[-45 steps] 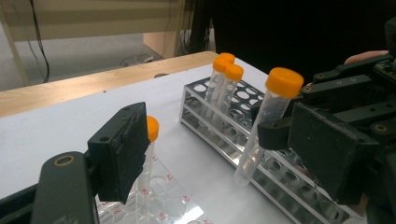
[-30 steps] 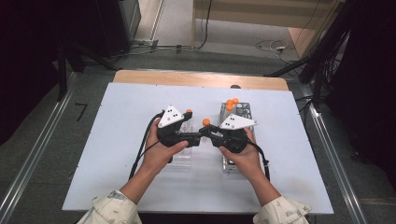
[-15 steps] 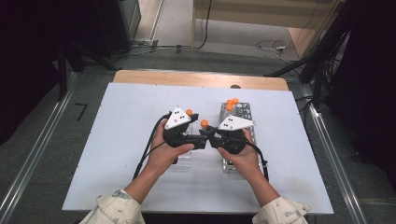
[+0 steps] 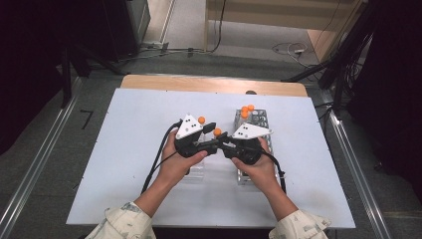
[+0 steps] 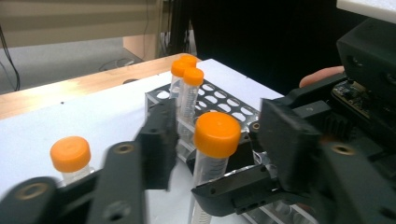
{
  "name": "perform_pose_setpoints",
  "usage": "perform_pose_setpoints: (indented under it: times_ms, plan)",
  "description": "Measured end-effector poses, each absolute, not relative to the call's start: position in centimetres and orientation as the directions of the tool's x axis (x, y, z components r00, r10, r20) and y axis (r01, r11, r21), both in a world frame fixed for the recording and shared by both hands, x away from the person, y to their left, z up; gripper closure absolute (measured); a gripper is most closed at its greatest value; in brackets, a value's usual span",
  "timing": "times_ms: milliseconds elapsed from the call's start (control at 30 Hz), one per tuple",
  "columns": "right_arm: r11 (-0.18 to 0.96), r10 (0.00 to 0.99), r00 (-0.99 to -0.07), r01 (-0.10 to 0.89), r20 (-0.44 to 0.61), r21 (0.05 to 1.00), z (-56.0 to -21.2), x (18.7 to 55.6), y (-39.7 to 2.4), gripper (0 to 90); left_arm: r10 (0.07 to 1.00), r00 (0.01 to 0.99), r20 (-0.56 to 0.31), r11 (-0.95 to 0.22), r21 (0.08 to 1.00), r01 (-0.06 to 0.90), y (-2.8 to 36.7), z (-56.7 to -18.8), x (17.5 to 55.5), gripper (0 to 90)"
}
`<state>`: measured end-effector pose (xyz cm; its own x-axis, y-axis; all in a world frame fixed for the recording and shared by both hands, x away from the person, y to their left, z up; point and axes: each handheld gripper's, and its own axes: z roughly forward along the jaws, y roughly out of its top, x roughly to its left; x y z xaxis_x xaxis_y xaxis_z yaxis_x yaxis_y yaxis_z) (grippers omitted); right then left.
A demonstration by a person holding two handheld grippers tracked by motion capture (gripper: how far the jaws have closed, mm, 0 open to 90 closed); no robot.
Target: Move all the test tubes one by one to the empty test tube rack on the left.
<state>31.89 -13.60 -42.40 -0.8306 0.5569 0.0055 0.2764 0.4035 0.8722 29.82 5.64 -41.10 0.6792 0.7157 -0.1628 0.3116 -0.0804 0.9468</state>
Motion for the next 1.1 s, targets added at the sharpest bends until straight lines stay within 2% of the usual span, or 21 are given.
perform_pose_setpoints:
  times_ms: [200, 400, 667, 767, 800, 833, 933, 1100]
  plan:
    - [0.402, 0.557, -0.831, 0.278, 0.008, 0.872, -42.4, 31.9, -13.6, 71.8, 0.726, 0.67, -0.156, -0.075, 0.95, 0.303, 5.9, -41.2, 29.9, 62.2]
    - [0.402, 0.557, -0.831, 0.281, 0.011, 0.871, -42.5, 31.9, -13.6, 71.7, 0.721, 0.676, -0.151, -0.083, 0.95, 0.3, 5.9, -41.2, 29.9, 69.6]
    - [0.399, 0.556, -0.831, 0.279, 0.012, 0.873, -42.5, 31.9, -13.6, 70.3, 0.718, 0.68, -0.147, -0.085, 0.951, 0.296, 5.9, -41.2, 29.9, 70.8]
    - [0.398, 0.557, -0.83, 0.28, 0.012, 0.874, -42.5, 31.9, -13.6, 59.3, 0.719, 0.678, -0.153, -0.079, 0.951, 0.299, 6.1, -41.1, 29.9, 70.9]
    - [0.398, 0.557, -0.83, 0.28, 0.012, 0.874, -42.5, 31.9, -13.6, 59.3, 0.719, 0.677, -0.154, -0.076, 0.952, 0.298, 6.2, -41.0, 29.9, 70.9]
    - [0.395, 0.555, -0.831, 0.284, 0.019, 0.874, -42.4, 31.9, -13.6, 48.1, 0.721, 0.674, -0.159, -0.07, 0.952, 0.299, 6.5, -40.8, 30.0, 70.9]
    - [0.384, 0.566, -0.824, 0.292, 0.026, 0.876, -42.4, 32.0, -13.7, 36.7, 0.726, 0.668, -0.163, -0.057, 0.954, 0.295, 6.9, -40.5, 30.1, 70.9]
    - [0.358, 0.585, -0.81, 0.299, 0.038, 0.885, -42.2, 32.1, -14.0, 28.9, 0.737, 0.653, -0.174, -0.031, 0.957, 0.29, 8.0, -39.9, 30.2, 70.9]
